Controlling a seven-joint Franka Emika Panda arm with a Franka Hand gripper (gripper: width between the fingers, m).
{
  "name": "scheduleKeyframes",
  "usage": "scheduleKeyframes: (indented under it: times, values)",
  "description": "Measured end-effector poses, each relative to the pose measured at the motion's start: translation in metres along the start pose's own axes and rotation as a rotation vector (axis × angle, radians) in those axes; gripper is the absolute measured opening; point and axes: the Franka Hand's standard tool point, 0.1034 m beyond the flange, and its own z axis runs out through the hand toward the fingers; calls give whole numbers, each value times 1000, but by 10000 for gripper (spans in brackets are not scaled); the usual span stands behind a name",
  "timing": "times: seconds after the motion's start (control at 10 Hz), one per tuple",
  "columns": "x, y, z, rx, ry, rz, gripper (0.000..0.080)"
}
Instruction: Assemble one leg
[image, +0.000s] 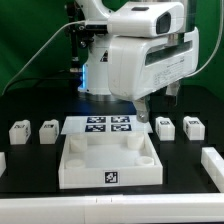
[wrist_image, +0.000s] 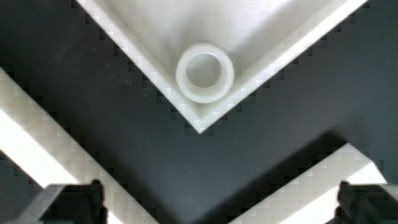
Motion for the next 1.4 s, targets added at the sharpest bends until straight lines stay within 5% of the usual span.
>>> scheduleKeyframes:
  times: [1.0,1.2,1.4]
  values:
    - [-1,0,1,0,0,-36,650]
    - [-20,-21,9,3,-17,-173,650]
    - [-43,-41,13,-32,-16,-454,650]
